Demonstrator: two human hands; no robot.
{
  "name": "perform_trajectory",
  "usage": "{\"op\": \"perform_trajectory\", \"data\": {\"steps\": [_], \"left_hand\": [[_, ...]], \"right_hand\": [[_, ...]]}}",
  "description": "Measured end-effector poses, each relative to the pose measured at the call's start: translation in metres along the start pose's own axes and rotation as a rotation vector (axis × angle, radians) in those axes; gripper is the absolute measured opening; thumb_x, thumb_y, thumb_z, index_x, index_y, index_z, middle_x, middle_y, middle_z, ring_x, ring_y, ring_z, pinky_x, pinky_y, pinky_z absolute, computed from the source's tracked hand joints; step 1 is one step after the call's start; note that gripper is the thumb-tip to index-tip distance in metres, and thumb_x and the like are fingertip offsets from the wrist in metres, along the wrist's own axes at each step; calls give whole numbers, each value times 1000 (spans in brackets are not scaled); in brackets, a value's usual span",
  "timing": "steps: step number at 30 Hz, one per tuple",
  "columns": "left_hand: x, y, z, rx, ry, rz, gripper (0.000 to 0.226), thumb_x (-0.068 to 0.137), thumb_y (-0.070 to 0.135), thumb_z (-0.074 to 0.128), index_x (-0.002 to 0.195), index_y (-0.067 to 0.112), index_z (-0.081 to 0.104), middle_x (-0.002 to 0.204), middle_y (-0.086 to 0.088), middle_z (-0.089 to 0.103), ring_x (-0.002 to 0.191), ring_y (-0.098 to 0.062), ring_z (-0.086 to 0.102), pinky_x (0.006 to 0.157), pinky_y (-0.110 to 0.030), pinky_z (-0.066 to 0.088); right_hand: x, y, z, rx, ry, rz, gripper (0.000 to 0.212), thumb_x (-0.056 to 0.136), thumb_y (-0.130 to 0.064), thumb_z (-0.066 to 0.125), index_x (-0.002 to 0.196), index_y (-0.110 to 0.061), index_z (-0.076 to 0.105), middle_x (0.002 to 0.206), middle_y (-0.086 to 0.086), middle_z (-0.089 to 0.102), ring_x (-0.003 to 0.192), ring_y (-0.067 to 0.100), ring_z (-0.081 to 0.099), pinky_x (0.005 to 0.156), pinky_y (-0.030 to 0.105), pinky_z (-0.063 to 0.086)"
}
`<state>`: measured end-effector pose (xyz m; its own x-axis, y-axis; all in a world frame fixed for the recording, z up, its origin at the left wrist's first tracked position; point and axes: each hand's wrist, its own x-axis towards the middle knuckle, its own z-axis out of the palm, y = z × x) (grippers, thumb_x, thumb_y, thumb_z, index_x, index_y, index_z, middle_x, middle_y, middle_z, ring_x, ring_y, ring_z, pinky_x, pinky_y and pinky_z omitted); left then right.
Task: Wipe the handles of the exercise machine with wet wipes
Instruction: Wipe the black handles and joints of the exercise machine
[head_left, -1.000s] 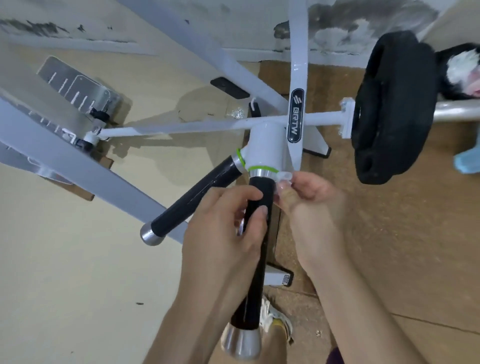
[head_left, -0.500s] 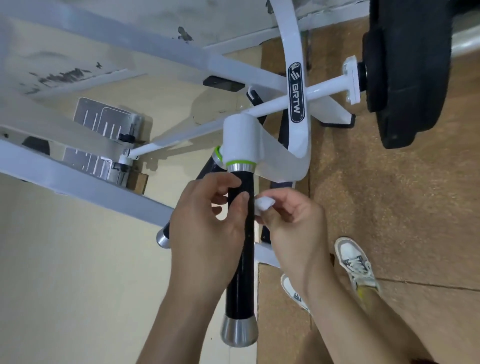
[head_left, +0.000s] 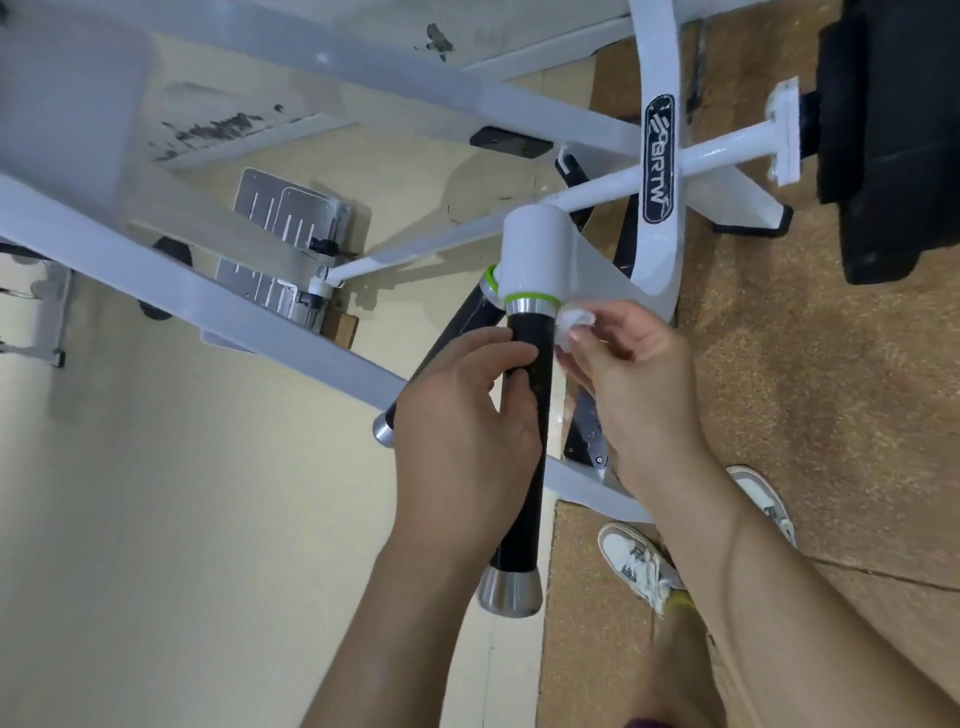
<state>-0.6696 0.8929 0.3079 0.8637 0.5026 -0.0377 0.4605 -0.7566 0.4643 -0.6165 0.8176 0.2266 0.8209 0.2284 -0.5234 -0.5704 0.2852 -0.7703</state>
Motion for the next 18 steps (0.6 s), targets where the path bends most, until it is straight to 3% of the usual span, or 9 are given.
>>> {"op": "perform_trajectory", "data": {"steps": [2,4,7,12,16,18], "left_hand": [[-5,0,0,3,-11,-12,24,83,5,64,102,18,73,117,6,67,99,-10,65,88,-23,49],[-10,1,-1,34,-21,0,27,81,5,63,103,18,73,119,9,64,99,-7,62,84,-7,43],[-15,2,0,64,-15,39,27,77,3,62,97,17,74,111,16,59,95,-5,58,78,3,33],[-27,1,3,143,37,45,28,75,2,63,94,19,74,111,5,66,94,-19,61,71,-11,37],[-39,5,8,162,33,22,31,75,4,59,96,22,73,117,0,64,96,-20,59,77,-14,36],[-44,7,10,138,6,-3,33,75,4,59,99,23,73,121,1,62,99,-21,60,78,-22,45]], "right_hand": [[-3,9,8,-26,-27,20,25,89,-3,59,78,-24,66,79,-1,70,74,13,66,72,27,53],[-22,15,1,-61,-89,-2,21,89,-1,58,78,-17,64,72,-3,67,68,9,63,68,25,53],[-38,9,-14,-155,-134,-77,19,86,0,63,77,-16,66,71,1,67,70,12,64,68,23,54],[-7,0,2,-140,70,-128,24,82,-3,67,74,-27,68,76,-4,72,78,18,69,75,31,56],[-45,2,-10,-181,-46,-103,22,80,-4,70,73,-24,69,73,-3,73,74,12,70,68,22,54],[-49,1,-16,-256,-118,-104,21,81,-3,69,74,-23,70,74,1,73,75,16,70,70,28,56]]}}
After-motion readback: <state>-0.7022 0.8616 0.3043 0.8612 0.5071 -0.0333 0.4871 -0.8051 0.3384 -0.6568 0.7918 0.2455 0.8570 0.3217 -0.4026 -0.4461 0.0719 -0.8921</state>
